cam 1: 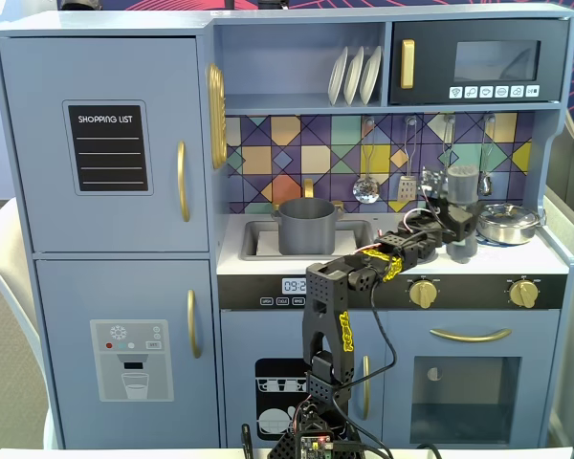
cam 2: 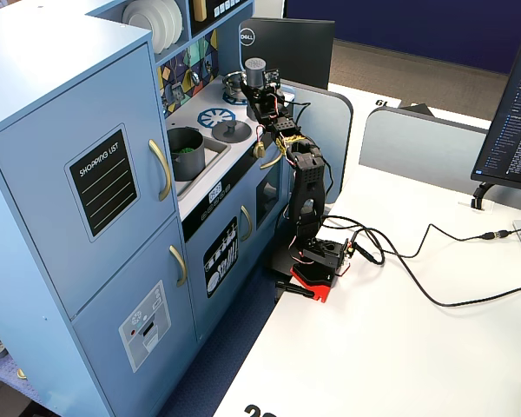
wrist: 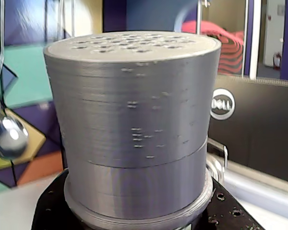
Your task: Put salt in the gray recipient
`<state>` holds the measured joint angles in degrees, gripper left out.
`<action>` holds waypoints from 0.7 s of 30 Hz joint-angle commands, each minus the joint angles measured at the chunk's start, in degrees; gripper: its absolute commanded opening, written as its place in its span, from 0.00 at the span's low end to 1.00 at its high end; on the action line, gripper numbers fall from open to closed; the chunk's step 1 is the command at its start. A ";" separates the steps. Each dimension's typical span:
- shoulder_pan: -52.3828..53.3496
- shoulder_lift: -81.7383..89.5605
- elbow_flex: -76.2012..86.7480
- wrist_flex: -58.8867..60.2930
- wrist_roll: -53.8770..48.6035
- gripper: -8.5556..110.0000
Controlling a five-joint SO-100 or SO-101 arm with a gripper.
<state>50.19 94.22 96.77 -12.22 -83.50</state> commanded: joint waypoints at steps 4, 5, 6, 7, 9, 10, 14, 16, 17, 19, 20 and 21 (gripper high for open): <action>1.05 -0.09 0.35 -2.11 -2.37 0.07; 1.14 -0.18 0.53 -2.11 -2.81 0.07; 1.14 -0.18 0.62 -2.11 -2.99 0.07; 1.23 -0.18 0.79 -2.11 -3.16 0.09; 1.58 0.00 1.14 -2.55 -1.76 0.21; 1.85 0.09 1.23 -2.55 -1.41 0.31; 2.72 1.05 1.49 -1.76 -2.20 0.52; 2.90 2.11 1.49 -0.35 -2.37 0.54; 3.16 3.08 1.58 0.97 -2.64 0.54; 3.69 6.59 2.55 5.27 -3.16 0.54; 4.13 9.14 3.52 8.09 -3.52 0.53; 4.66 12.74 5.01 11.43 -3.87 0.51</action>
<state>52.73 96.24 100.90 -7.47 -85.69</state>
